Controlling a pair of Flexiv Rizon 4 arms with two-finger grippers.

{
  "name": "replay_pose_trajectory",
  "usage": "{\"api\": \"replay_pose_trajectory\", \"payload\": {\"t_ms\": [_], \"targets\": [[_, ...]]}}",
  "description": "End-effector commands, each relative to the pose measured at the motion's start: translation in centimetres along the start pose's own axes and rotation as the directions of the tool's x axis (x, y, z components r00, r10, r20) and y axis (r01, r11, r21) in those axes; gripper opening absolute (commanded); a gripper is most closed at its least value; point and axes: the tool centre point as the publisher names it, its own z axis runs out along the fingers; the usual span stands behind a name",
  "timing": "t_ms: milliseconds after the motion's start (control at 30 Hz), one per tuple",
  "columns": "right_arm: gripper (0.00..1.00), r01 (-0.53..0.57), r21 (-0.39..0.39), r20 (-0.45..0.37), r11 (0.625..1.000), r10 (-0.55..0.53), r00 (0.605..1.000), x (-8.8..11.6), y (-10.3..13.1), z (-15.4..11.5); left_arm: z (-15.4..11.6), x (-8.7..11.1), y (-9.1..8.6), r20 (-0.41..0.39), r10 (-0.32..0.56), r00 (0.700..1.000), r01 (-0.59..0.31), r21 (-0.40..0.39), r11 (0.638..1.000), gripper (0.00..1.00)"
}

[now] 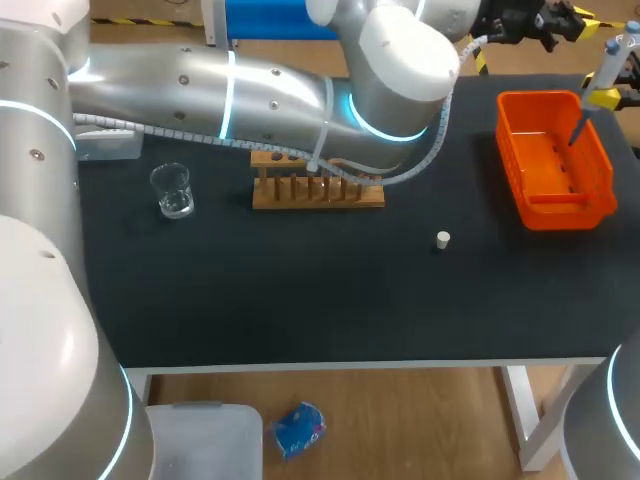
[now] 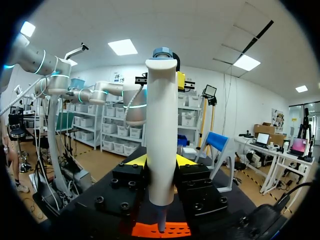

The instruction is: Invert the test tube, pick up the pipette, mount the tip to pipette, aspirate from beaker and dispense into the tube, eject the tip, return the pipette, and cap with the stopper.

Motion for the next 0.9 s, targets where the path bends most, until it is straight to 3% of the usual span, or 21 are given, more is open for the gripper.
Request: {"api": "replay_pose_trajectory", "payload": {"t_ms": [33, 333, 600, 900], "targets": [[0.0, 0.0, 0.003, -0.001, 1.0, 0.0, 1.0, 0.0, 0.1, 0.0, -1.7, 0.1, -0.3, -0.01, -0.001, 1.0, 0.0, -0.085, 0.996, 1.0], [0.0, 0.0, 0.003, -0.001, 1.0, 0.0, 1.0, 0.0, 0.1, 0.0, -5.0, 0.9, 1.3, -0.043, 0.024, 0.999, -0.03, -0.127, 0.991, 1.0], [0.0, 0.0, 0.003, -0.001, 1.0, 0.0, 1.0, 0.0, 0.1, 0.0, -9.2, 1.7, 4.3, 0.012, -0.016, 1.0, 0.017, -0.101, 0.995, 1.0], [0.0, 0.0, 0.003, -0.001, 1.0, 0.0, 1.0, 0.0, 0.1, 0.0, -9.2, 1.7, 4.3, 0.012, -0.016, 1.0, 0.017, -0.101, 0.995, 1.0]]}}
